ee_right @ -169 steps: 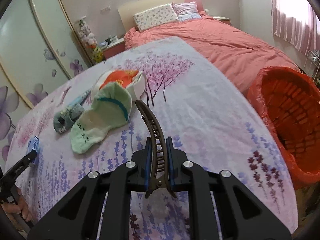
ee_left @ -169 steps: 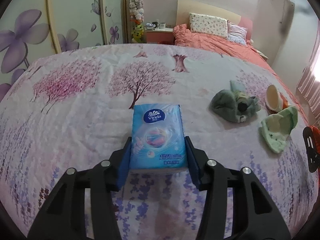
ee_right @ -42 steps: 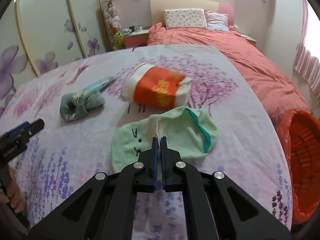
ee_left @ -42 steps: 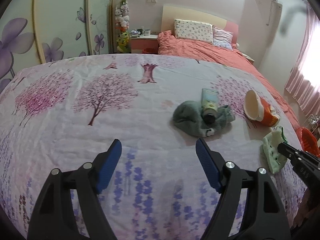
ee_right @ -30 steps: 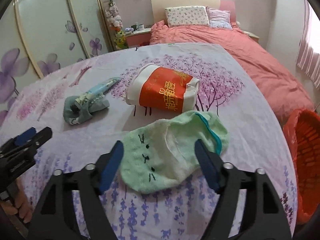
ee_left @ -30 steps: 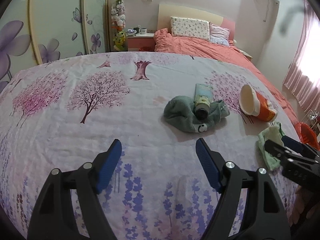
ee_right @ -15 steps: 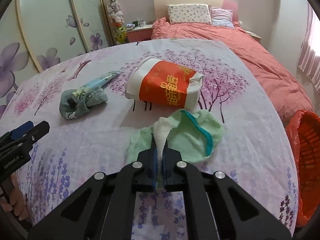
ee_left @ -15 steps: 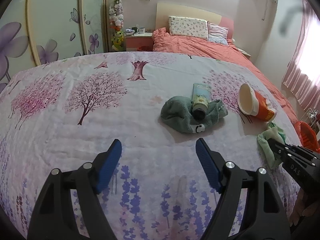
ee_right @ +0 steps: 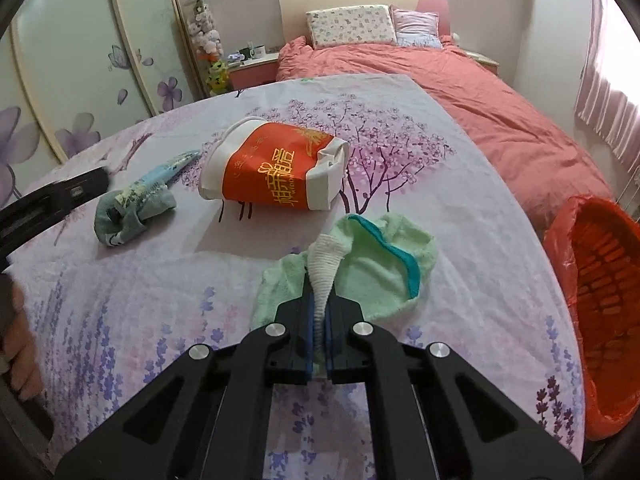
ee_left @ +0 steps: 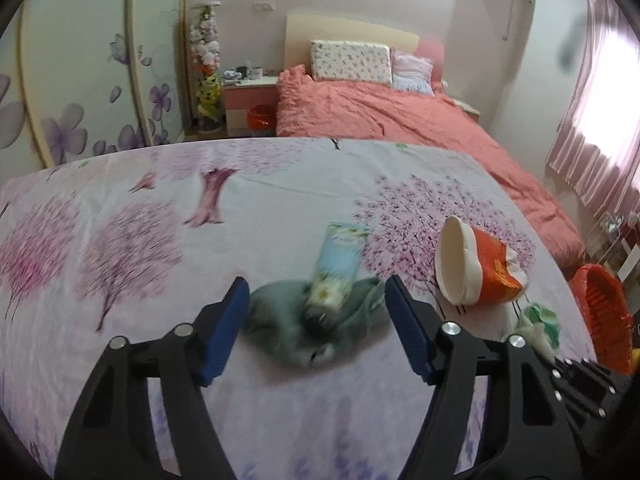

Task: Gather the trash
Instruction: 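Grasp the cream tube and grey cloth with the left tool while the right tool holds the sock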

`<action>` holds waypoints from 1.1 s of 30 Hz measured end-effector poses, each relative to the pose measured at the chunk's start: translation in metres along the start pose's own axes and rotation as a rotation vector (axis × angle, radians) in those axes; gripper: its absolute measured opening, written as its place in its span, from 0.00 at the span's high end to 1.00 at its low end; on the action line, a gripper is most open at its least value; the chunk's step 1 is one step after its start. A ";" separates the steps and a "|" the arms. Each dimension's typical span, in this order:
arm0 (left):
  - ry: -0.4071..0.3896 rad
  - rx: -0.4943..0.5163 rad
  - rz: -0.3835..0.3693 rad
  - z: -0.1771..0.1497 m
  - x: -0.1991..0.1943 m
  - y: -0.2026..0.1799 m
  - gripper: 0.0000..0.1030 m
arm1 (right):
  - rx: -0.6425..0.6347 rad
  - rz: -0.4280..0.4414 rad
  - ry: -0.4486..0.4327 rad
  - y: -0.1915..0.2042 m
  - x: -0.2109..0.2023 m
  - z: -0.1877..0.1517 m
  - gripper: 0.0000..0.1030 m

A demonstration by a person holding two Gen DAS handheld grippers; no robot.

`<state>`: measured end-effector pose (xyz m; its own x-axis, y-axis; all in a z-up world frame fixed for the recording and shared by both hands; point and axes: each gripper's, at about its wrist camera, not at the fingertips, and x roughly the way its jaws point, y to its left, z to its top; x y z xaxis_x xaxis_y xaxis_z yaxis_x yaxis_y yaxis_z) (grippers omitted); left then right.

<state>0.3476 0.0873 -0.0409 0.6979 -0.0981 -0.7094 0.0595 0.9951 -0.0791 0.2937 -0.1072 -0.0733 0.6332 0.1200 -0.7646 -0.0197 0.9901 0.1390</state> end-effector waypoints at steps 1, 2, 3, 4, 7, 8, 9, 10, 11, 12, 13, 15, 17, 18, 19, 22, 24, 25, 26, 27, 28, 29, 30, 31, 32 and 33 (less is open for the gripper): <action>0.019 0.013 0.009 0.003 0.011 -0.004 0.39 | 0.004 0.006 0.000 -0.002 0.000 0.000 0.96; 0.032 0.018 0.017 0.004 0.017 -0.006 0.42 | 0.007 0.009 0.000 -0.003 -0.001 -0.001 0.96; 0.053 0.021 0.023 0.005 0.025 -0.008 0.46 | 0.009 0.011 0.001 -0.005 -0.001 -0.001 0.96; 0.062 0.022 0.022 0.004 0.029 -0.009 0.47 | 0.011 0.015 0.001 -0.004 -0.001 -0.001 0.96; 0.068 0.039 0.032 -0.001 0.035 -0.012 0.50 | 0.021 0.028 0.002 -0.009 -0.002 -0.001 0.96; 0.066 0.044 0.032 -0.002 0.036 -0.012 0.51 | 0.025 0.033 0.002 -0.009 -0.001 -0.001 0.96; 0.067 0.045 0.029 -0.004 0.036 -0.012 0.53 | 0.028 0.036 0.002 -0.010 -0.002 -0.001 0.96; 0.067 0.042 0.024 -0.005 0.037 -0.011 0.54 | 0.032 0.041 0.002 -0.011 -0.001 -0.001 0.96; 0.071 0.041 0.020 -0.006 0.038 -0.010 0.55 | 0.033 0.042 0.002 -0.012 -0.002 -0.001 0.96; 0.075 0.039 0.017 -0.007 0.038 -0.010 0.56 | 0.034 0.044 0.002 -0.012 -0.001 -0.001 0.96; 0.078 0.036 0.016 -0.007 0.039 -0.010 0.57 | 0.035 0.046 0.002 -0.012 -0.001 -0.001 0.96; 0.089 0.039 0.019 -0.007 0.041 -0.011 0.61 | 0.037 0.048 0.002 -0.013 -0.002 -0.001 0.96; 0.088 0.045 0.025 -0.007 0.042 -0.013 0.67 | 0.037 0.048 0.002 -0.013 -0.002 -0.001 0.96; 0.083 0.048 0.026 -0.007 0.041 -0.013 0.69 | 0.038 0.049 0.002 -0.013 -0.002 -0.001 0.96; 0.080 0.047 0.029 -0.006 0.041 -0.012 0.71 | 0.037 0.048 0.002 -0.013 -0.002 -0.001 0.96; 0.069 0.037 0.024 -0.006 0.037 -0.010 0.72 | 0.034 0.045 -0.001 -0.013 -0.003 -0.001 0.96; 0.058 0.039 0.018 -0.007 0.031 -0.009 0.72 | 0.037 0.053 -0.007 -0.015 -0.005 -0.001 0.96; 0.053 0.040 0.014 -0.007 0.028 -0.009 0.72 | 0.042 0.058 -0.013 -0.016 -0.006 -0.002 0.96; 0.044 0.043 0.008 -0.007 0.024 -0.009 0.73 | 0.045 0.061 -0.020 -0.017 -0.009 -0.003 0.96; 0.035 0.046 0.007 -0.007 0.020 -0.008 0.73 | 0.050 0.065 -0.026 -0.019 -0.011 -0.004 0.96; 0.024 0.051 0.006 -0.008 0.015 -0.008 0.73 | 0.055 0.069 -0.028 -0.021 -0.012 -0.004 0.96; 0.017 0.055 0.004 -0.008 0.011 -0.008 0.73 | 0.064 0.074 -0.030 -0.023 -0.014 -0.004 0.96; 0.011 0.054 0.000 -0.007 0.007 -0.007 0.73 | 0.074 0.081 -0.031 -0.025 -0.016 -0.004 0.96; 0.006 0.053 -0.004 -0.007 0.003 -0.007 0.73 | 0.081 0.086 -0.034 -0.027 -0.019 -0.004 0.96; 0.002 0.052 -0.005 -0.006 0.000 -0.007 0.73 | 0.085 0.089 -0.038 -0.027 -0.021 -0.004 0.96; -0.003 0.052 -0.005 -0.006 -0.004 -0.007 0.73 | 0.086 0.091 -0.046 -0.028 -0.025 -0.003 0.96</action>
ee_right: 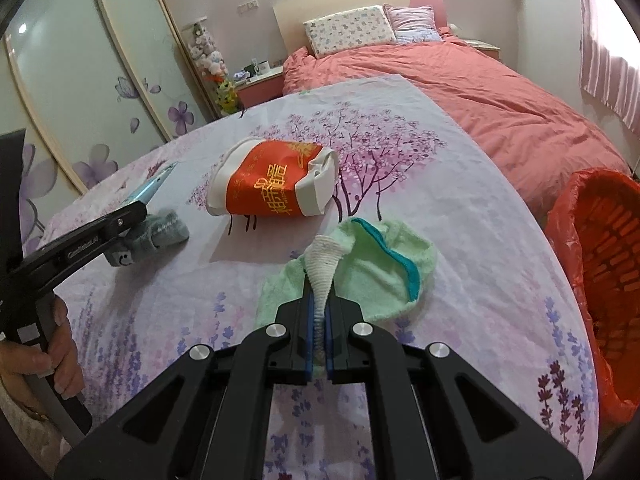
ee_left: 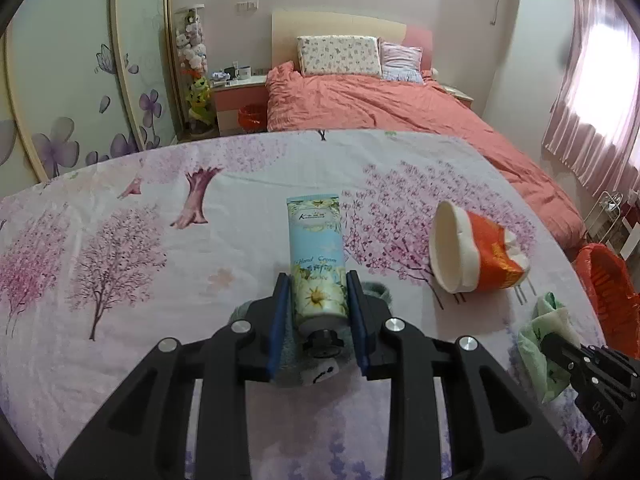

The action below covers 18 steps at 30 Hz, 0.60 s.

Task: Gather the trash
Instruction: 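Grasp the cream tube and grey cloth with the left tool while the right tool holds the sock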

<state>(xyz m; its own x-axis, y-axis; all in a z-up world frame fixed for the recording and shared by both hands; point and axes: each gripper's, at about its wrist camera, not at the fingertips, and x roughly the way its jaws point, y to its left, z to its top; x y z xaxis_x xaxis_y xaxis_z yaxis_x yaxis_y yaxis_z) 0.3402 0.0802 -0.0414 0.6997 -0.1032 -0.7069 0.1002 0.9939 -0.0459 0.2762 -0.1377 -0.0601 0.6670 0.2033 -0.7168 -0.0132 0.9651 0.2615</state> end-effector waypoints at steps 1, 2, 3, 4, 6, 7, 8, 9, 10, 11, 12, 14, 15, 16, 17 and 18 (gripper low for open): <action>-0.005 -0.001 -0.003 0.001 -0.003 0.000 0.73 | 0.000 0.002 -0.006 0.000 -0.003 0.001 0.96; -0.008 -0.002 -0.007 0.001 -0.006 0.001 0.73 | 0.000 0.005 -0.015 0.001 -0.007 0.001 0.96; -0.011 -0.003 -0.009 0.002 -0.010 0.001 0.73 | -0.001 0.007 -0.022 0.001 -0.010 0.002 0.96; -0.014 -0.003 -0.012 0.003 -0.013 0.001 0.72 | -0.002 0.008 -0.031 0.001 -0.015 0.003 0.96; -0.017 -0.002 -0.016 0.004 -0.018 0.001 0.72 | -0.003 0.010 -0.040 0.002 -0.019 0.003 0.96; -0.015 0.001 -0.019 0.004 -0.021 0.000 0.72 | -0.003 0.010 -0.042 0.002 -0.021 0.002 0.96; -0.014 0.004 -0.017 0.003 -0.022 0.001 0.72 | -0.003 0.010 -0.041 0.002 -0.021 0.002 0.96; -0.009 0.013 -0.009 0.000 -0.023 0.001 0.72 | -0.003 0.009 -0.038 0.001 -0.021 0.001 0.96; -0.001 0.019 0.000 -0.003 -0.022 0.001 0.72 | -0.004 0.007 -0.033 0.002 -0.021 -0.001 0.96; 0.007 0.019 0.006 -0.006 -0.022 0.003 0.72 | -0.006 0.005 -0.026 0.001 -0.019 -0.003 0.96; 0.022 0.017 0.013 -0.011 -0.020 0.006 0.72 | -0.007 0.001 -0.017 0.001 -0.016 -0.005 0.96; 0.044 0.005 0.026 -0.018 -0.016 0.012 0.72 | -0.011 -0.003 -0.002 0.000 -0.012 -0.008 0.96; 0.054 -0.004 0.029 -0.022 -0.014 0.016 0.72 | -0.013 -0.006 0.006 0.000 -0.009 -0.010 0.96; 0.067 -0.018 0.029 -0.026 -0.012 0.020 0.72 | -0.013 -0.008 0.011 -0.001 -0.009 -0.012 0.96; 0.079 -0.032 0.027 -0.029 -0.010 0.024 0.72 | -0.013 -0.011 0.018 -0.002 -0.007 -0.014 0.96; 0.087 -0.044 0.026 -0.032 -0.008 0.027 0.71 | -0.012 -0.012 0.024 -0.002 -0.004 -0.015 0.96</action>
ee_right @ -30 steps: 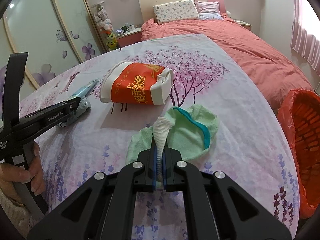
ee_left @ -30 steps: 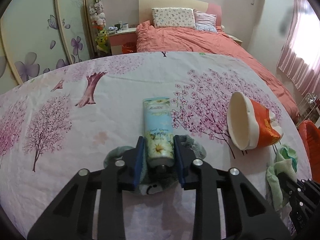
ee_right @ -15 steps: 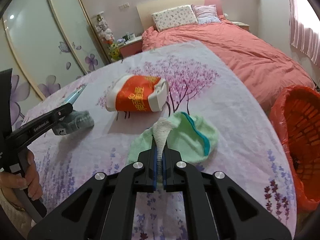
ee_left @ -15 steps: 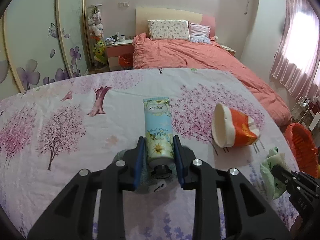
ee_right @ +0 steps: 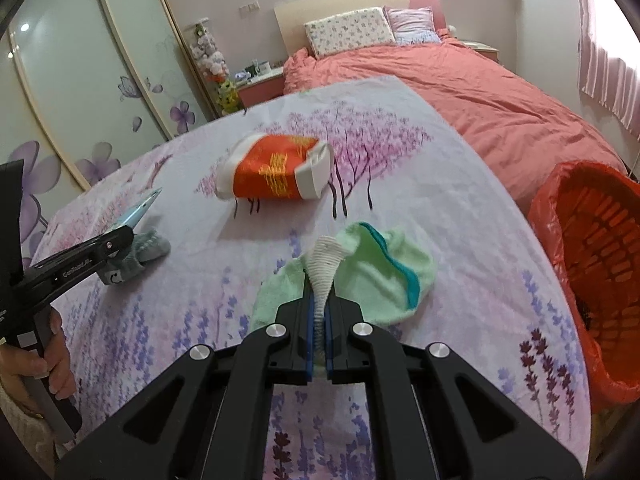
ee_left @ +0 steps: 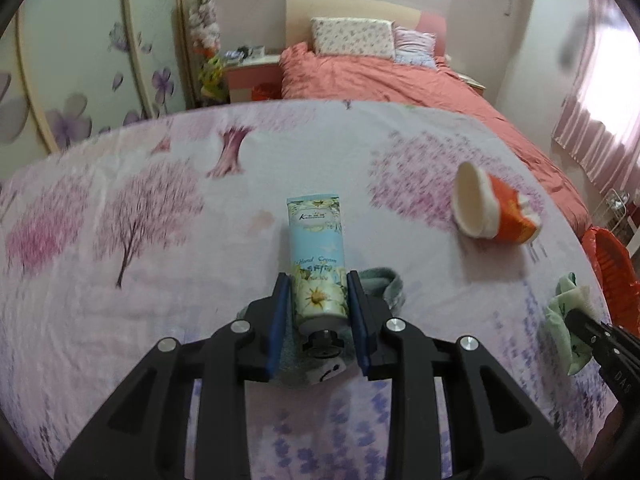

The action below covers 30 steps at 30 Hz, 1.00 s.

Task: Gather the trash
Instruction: 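Grasp the cream tube and grey cloth with the left tool while the right tool holds the sock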

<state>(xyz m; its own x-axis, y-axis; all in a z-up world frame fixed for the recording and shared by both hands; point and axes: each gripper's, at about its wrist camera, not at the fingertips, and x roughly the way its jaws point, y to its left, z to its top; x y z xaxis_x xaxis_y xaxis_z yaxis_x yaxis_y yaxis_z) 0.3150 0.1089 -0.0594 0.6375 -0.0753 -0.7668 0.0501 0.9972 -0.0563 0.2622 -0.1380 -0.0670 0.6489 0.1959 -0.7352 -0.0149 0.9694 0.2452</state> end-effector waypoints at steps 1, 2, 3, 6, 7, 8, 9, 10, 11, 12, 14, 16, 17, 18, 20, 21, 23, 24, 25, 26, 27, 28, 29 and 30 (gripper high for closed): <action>0.001 -0.006 0.002 -0.001 0.000 0.002 0.71 | 0.001 0.000 0.003 -0.001 0.000 0.000 0.96; -0.002 -0.008 0.005 -0.002 -0.001 0.003 0.70 | 0.001 -0.001 0.007 -0.002 0.001 -0.001 0.96; -0.007 -0.007 0.005 -0.002 -0.002 0.003 0.70 | 0.001 -0.001 0.009 -0.002 0.002 -0.002 0.96; -0.034 0.009 0.023 0.001 -0.008 -0.001 0.60 | 0.004 0.001 0.008 -0.003 0.001 -0.002 0.96; -0.040 0.011 0.028 0.002 -0.009 -0.001 0.59 | 0.005 0.002 0.007 -0.003 0.000 -0.002 0.96; -0.042 0.011 0.030 0.003 -0.009 -0.001 0.59 | 0.006 0.002 0.007 -0.003 0.000 -0.002 0.96; -0.045 0.008 0.030 0.004 -0.010 -0.001 0.59 | 0.006 0.003 0.007 -0.003 -0.001 -0.002 0.96; -0.052 0.002 0.032 0.004 -0.013 -0.001 0.59 | 0.005 0.004 0.007 -0.003 -0.001 -0.002 0.96; -0.060 0.001 0.030 0.003 -0.015 -0.001 0.59 | 0.004 0.004 0.007 -0.003 -0.001 -0.002 0.96; -0.067 0.002 0.027 0.003 -0.018 -0.001 0.59 | 0.003 0.004 0.007 -0.003 -0.001 -0.003 0.96; -0.084 0.007 0.019 0.000 -0.024 -0.002 0.59 | 0.001 0.005 0.008 -0.003 -0.001 -0.003 0.96; -0.094 0.016 0.013 -0.005 -0.028 -0.005 0.59 | 0.002 0.006 0.008 -0.003 -0.001 -0.003 0.96; -0.095 0.020 0.012 -0.007 -0.029 -0.007 0.59 | 0.002 0.006 0.009 -0.002 -0.001 -0.004 0.96; -0.093 0.026 0.012 -0.009 -0.028 -0.008 0.59 | 0.003 0.007 0.010 -0.002 0.000 -0.004 0.96; -0.076 0.035 0.017 -0.013 -0.022 -0.010 0.60 | 0.002 0.006 0.013 -0.001 0.000 -0.004 0.96; -0.065 0.032 0.022 -0.013 -0.018 -0.010 0.61 | 0.001 0.006 0.014 -0.001 0.000 -0.005 0.96; -0.045 0.015 0.025 -0.014 -0.012 -0.008 0.63 | -0.001 0.006 0.016 -0.001 0.000 -0.005 0.96; -0.039 0.007 0.025 -0.014 -0.010 -0.006 0.64 | -0.001 0.006 0.017 -0.002 0.000 -0.005 0.96; -0.034 0.002 0.031 -0.013 -0.007 -0.005 0.65 | -0.001 0.006 0.018 -0.002 0.001 -0.005 0.96; -0.031 0.000 0.034 -0.014 -0.005 -0.005 0.66 | -0.001 0.006 0.019 -0.001 0.001 -0.005 0.96; -0.028 -0.003 0.037 -0.013 -0.003 -0.005 0.66 | -0.002 0.006 0.019 -0.001 0.001 -0.005 0.96; -0.026 -0.005 0.039 -0.013 -0.002 -0.004 0.66 | -0.002 0.006 0.019 -0.001 0.001 -0.005 0.96; -0.025 -0.005 0.041 -0.012 -0.001 -0.005 0.66 | -0.003 0.006 0.020 -0.001 0.001 -0.005 0.96; -0.023 -0.006 0.043 -0.012 0.000 -0.005 0.66 | -0.004 0.006 0.021 -0.001 0.002 -0.005 0.96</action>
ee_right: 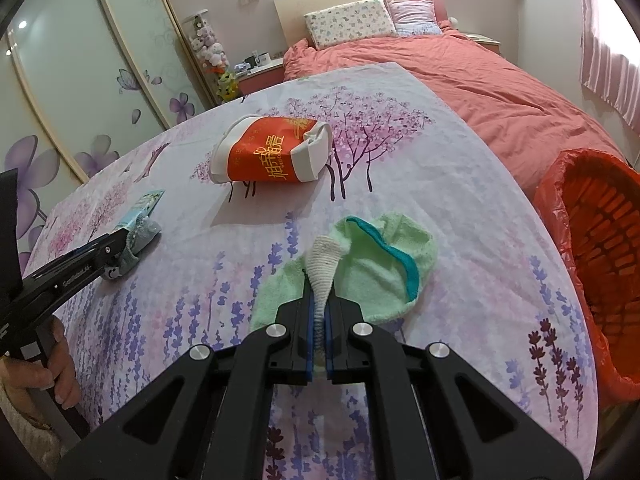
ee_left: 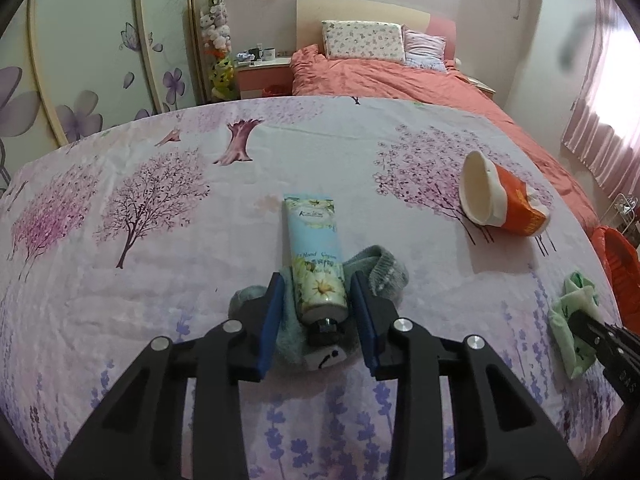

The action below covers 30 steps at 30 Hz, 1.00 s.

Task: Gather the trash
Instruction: 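Grasp the cream tube and grey cloth with the left tool while the right tool holds the sock, then lift the cream tube with the left tool, leaving the grey sock on the bed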

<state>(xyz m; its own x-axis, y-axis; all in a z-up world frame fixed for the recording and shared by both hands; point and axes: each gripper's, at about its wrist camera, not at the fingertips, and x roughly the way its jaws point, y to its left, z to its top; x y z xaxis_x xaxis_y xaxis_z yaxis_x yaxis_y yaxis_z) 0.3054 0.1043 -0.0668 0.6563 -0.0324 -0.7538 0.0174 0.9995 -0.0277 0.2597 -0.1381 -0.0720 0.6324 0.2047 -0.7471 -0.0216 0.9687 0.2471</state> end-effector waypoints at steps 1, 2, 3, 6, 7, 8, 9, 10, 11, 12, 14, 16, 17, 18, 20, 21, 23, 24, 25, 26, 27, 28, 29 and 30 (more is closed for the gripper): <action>0.003 -0.002 0.002 0.001 0.001 0.000 0.67 | 0.000 0.000 0.001 0.000 0.001 0.000 0.96; 0.008 -0.004 0.004 0.001 0.003 0.000 0.67 | -0.001 -0.001 0.003 0.000 0.001 0.000 0.96; 0.011 -0.004 0.005 0.001 0.005 -0.001 0.70 | -0.002 -0.001 0.004 -0.001 0.002 0.000 0.96; 0.011 0.003 0.008 0.001 0.005 -0.001 0.72 | -0.001 0.000 0.003 -0.001 0.001 0.000 0.96; 0.010 0.002 0.003 0.001 0.004 -0.001 0.72 | 0.000 0.001 0.002 -0.001 0.001 0.000 0.96; 0.007 -0.001 -0.003 0.001 0.002 0.001 0.72 | 0.000 0.003 -0.004 -0.001 -0.001 0.001 0.96; 0.001 -0.005 -0.009 0.002 0.000 0.002 0.73 | 0.000 0.005 -0.012 -0.001 -0.003 0.002 0.96; -0.006 -0.008 -0.013 0.002 -0.004 0.003 0.73 | 0.001 0.007 -0.017 -0.001 -0.005 0.003 0.96; -0.011 -0.008 -0.015 0.003 -0.007 0.004 0.73 | 0.003 0.011 -0.025 -0.001 -0.008 0.004 0.96; -0.018 -0.008 -0.017 0.004 -0.010 0.004 0.73 | 0.004 0.013 -0.034 0.000 -0.011 0.006 0.96; -0.030 -0.006 -0.020 0.006 -0.017 0.004 0.73 | 0.006 0.015 -0.048 0.000 -0.016 0.008 0.96; -0.043 -0.005 -0.026 0.008 -0.024 0.004 0.73 | 0.008 0.018 -0.060 -0.001 -0.020 0.011 0.96; -0.049 -0.005 -0.030 0.010 -0.028 0.003 0.73 | 0.008 0.018 -0.067 0.000 -0.023 0.012 0.96; -0.053 -0.005 -0.036 0.011 -0.031 0.004 0.73 | 0.008 0.019 -0.071 0.000 -0.025 0.013 0.96; -0.062 -0.012 -0.049 0.014 -0.038 0.003 0.73 | 0.006 0.020 -0.080 0.000 -0.030 0.014 0.96; -0.066 -0.016 -0.056 0.016 -0.041 0.003 0.73 | 0.006 0.020 -0.084 0.000 -0.032 0.014 0.96; -0.080 -0.017 -0.067 0.018 -0.048 0.004 0.73 | 0.006 0.021 -0.087 0.000 -0.034 0.015 0.96; -0.088 -0.016 -0.070 0.020 -0.052 0.005 0.73 | 0.006 0.022 -0.087 0.000 -0.034 0.014 0.96; -0.090 -0.017 -0.073 0.021 -0.054 0.005 0.73 | 0.006 0.022 -0.085 0.000 -0.034 0.014 0.96; -0.091 -0.021 -0.078 0.022 -0.056 0.007 0.73 | 0.006 0.022 -0.084 0.000 -0.034 0.014 0.96; -0.092 -0.022 -0.076 0.023 -0.057 0.009 0.73 | 0.007 0.021 -0.082 0.001 -0.033 0.013 0.96; -0.089 -0.018 -0.063 0.023 -0.056 0.012 0.73 | 0.008 0.021 -0.080 0.001 -0.032 0.012 0.96; -0.082 -0.015 -0.056 0.021 -0.053 0.013 0.73 | 0.008 0.021 -0.075 0.001 -0.031 0.010 0.96; -0.067 -0.014 -0.050 0.019 -0.049 0.016 0.72 | 0.008 0.021 -0.071 0.001 -0.029 0.009 0.96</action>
<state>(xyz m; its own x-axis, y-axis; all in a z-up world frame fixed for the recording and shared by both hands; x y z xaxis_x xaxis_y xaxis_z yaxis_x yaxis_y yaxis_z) 0.2883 0.1221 -0.0180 0.7038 -0.0813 -0.7057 0.0411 0.9964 -0.0739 0.2485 -0.1443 -0.0446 0.6850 0.2138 -0.6964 -0.0292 0.9633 0.2670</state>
